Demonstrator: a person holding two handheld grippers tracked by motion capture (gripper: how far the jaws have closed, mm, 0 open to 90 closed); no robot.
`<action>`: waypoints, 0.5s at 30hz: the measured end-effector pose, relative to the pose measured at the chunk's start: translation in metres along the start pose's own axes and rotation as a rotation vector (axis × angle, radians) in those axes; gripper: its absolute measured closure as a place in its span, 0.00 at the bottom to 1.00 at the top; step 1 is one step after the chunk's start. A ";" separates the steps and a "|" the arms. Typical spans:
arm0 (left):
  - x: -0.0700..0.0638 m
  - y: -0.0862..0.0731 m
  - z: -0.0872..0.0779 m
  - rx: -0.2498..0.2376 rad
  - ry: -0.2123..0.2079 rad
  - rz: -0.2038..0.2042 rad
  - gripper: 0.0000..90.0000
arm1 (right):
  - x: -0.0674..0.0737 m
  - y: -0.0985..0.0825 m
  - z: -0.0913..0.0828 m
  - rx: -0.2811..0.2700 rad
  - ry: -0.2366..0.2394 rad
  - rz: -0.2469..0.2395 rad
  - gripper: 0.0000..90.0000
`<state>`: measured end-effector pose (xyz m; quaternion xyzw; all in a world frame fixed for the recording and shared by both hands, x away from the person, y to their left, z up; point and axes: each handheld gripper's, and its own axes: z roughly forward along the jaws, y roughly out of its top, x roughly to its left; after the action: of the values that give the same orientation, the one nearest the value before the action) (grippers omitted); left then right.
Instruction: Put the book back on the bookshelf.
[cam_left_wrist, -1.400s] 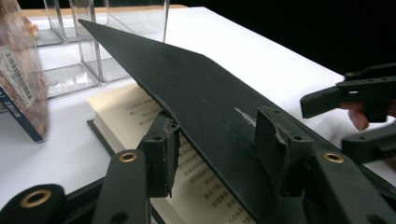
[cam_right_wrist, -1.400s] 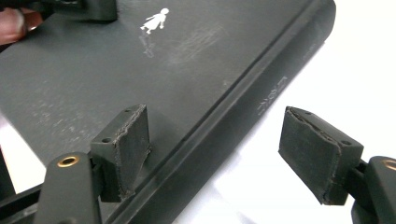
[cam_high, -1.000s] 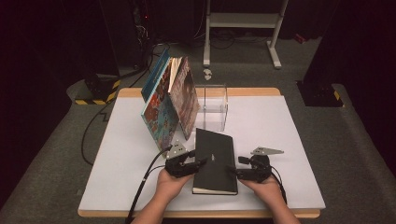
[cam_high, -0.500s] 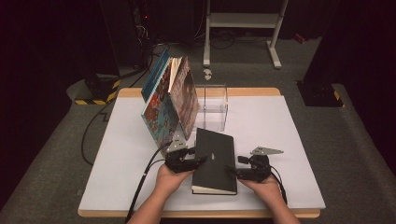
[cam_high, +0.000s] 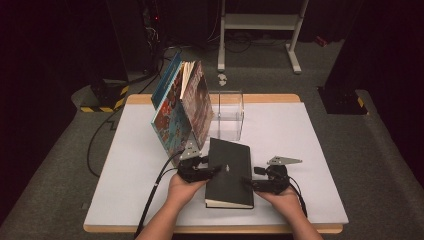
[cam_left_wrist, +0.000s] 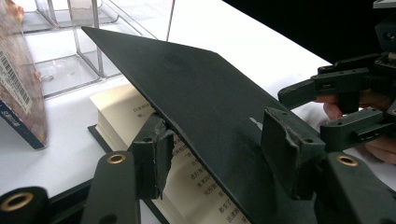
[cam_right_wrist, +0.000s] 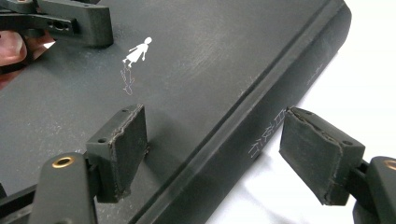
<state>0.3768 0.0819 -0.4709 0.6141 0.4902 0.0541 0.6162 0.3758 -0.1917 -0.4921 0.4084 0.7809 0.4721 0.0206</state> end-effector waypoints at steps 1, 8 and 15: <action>0.000 0.000 0.000 -0.003 0.000 0.004 0.49 | 0.000 0.000 0.000 0.001 0.000 0.000 0.25; -0.006 0.000 -0.005 -0.026 -0.023 0.036 0.58 | 0.000 0.002 0.002 0.001 0.002 -0.002 0.23; -0.013 0.001 -0.009 -0.039 -0.044 0.116 0.63 | -0.004 0.005 0.007 0.001 0.017 0.045 0.15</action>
<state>0.3647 0.0796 -0.4616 0.6303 0.4389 0.0857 0.6346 0.3847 -0.1886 -0.4935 0.4219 0.7719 0.4755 0.0028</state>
